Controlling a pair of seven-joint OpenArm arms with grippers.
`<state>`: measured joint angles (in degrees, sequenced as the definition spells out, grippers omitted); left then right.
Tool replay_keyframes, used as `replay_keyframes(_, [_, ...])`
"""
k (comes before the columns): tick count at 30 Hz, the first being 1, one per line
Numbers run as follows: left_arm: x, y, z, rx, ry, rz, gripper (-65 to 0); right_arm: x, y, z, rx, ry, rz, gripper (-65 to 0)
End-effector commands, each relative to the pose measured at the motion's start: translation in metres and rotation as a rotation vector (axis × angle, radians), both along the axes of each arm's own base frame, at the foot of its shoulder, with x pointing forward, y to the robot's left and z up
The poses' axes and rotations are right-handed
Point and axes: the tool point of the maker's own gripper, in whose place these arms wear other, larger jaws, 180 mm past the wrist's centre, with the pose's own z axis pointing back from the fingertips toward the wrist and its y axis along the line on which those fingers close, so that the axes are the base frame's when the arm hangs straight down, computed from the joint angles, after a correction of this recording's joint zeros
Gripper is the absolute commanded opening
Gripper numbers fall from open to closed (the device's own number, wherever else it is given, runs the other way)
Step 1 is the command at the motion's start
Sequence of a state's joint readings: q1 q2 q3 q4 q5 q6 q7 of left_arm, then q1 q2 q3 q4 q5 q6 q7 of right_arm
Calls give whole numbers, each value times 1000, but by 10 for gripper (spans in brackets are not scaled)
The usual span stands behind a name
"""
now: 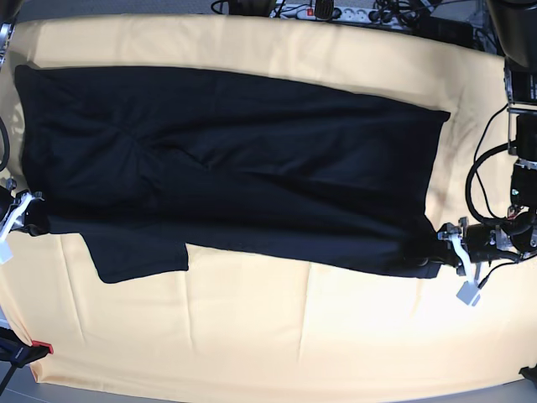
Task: Fold the T-shirt properly
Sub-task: 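Lift the side edge with both grippers and fold it over the shirt's middle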
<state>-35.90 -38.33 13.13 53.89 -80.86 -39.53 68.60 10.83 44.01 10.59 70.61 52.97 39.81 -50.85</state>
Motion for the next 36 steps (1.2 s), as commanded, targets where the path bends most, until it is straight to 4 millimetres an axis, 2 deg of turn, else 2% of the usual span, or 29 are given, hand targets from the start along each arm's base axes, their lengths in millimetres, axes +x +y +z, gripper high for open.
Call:
replay_keyframes(1, [7,1,26,-41,-51,-10,-650,8,-9,24,-16,-53,0,-650])
replay_keyframes(5, [-7,2,13,24,14,-68,-650,3,-11,20,-26,-21,2,-650])
replay_keyframes(14, [-13,19,11,66,33,-59,-650,-13,-14,18,-16,76,21,-650])
replay_keyframes(17, [-24,18,2,96,66,-92,-650,-21,-18,10,-28,105,18,-650])
replay_keyframes(22, [-46,5,-13,107,87,-151,-650,-37,-20,-6,-37,158,17,-650])
replay_keyframes(25, [-57,1,-15,125,88,-179,-650,-40,-26,-5,-57,173,15,-650])
replay_keyframes(30, [-74,10,-16,175,109,-193,-650,-42,-39,4,-92,179,8,-650])
replay_keyframes(36, [-97,18,-34,195,171,-199,-650,-47,-41,1,-104,206,9,-650])
